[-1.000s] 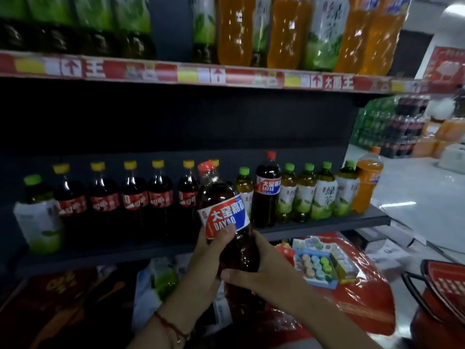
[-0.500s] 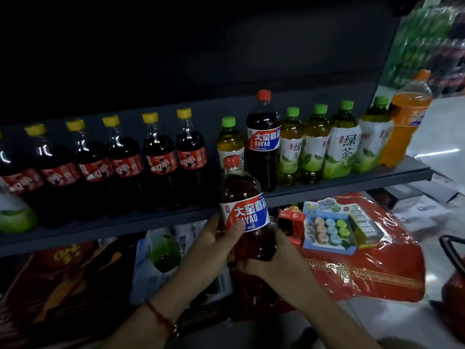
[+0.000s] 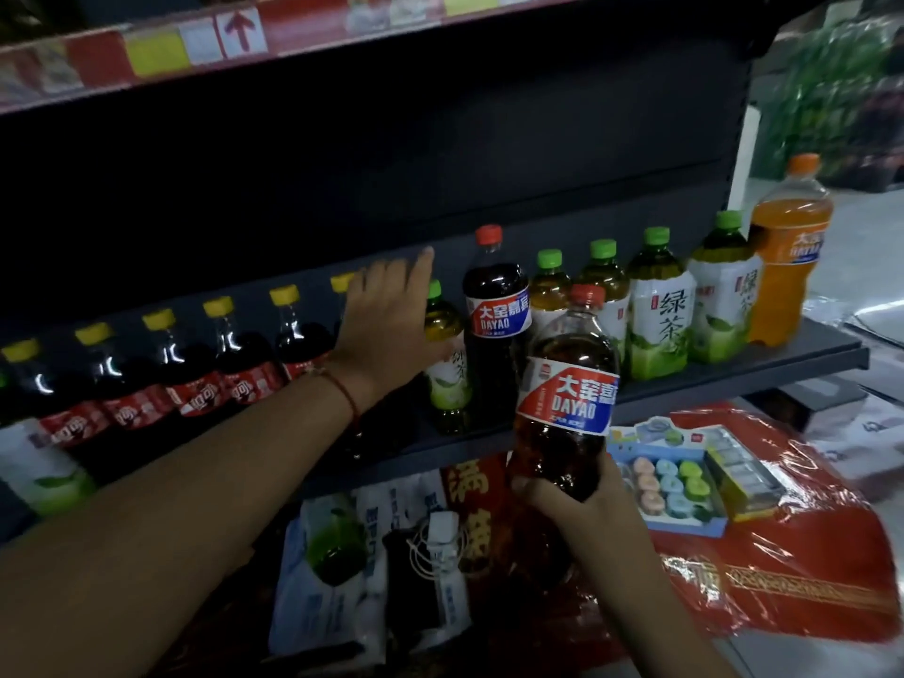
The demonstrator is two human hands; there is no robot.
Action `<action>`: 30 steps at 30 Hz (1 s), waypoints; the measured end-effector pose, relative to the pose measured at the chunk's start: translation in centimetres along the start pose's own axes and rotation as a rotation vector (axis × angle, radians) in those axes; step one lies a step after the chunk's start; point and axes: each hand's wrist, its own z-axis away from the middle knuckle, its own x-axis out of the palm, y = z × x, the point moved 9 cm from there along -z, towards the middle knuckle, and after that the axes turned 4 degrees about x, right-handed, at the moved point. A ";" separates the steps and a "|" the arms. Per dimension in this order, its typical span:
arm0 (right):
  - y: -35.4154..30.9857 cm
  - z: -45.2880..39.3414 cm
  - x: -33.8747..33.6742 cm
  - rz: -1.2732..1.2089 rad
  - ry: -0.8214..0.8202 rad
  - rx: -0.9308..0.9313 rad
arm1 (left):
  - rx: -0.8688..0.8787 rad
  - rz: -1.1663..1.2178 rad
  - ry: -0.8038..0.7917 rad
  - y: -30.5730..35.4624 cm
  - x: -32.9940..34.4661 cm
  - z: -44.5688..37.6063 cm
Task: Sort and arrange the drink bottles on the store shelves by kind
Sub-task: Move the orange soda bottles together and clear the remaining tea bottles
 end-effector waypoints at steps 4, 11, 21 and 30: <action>0.2 -0.5 -0.9 -0.038 0.027 -0.008 | -0.070 -0.138 -0.111 -0.6 3.3 -0.9; 0.1 -0.4 -1.8 -0.058 0.035 -0.013 | -0.135 0.151 0.013 0.7 3.3 0.5; 0.6 -0.1 -1.3 -0.055 0.038 -0.022 | -0.307 0.845 0.107 1.8 1.2 7.2; 0.1 0.5 1.4 0.059 0.037 -0.082 | -0.494 1.199 0.310 -3.5 -2.5 17.6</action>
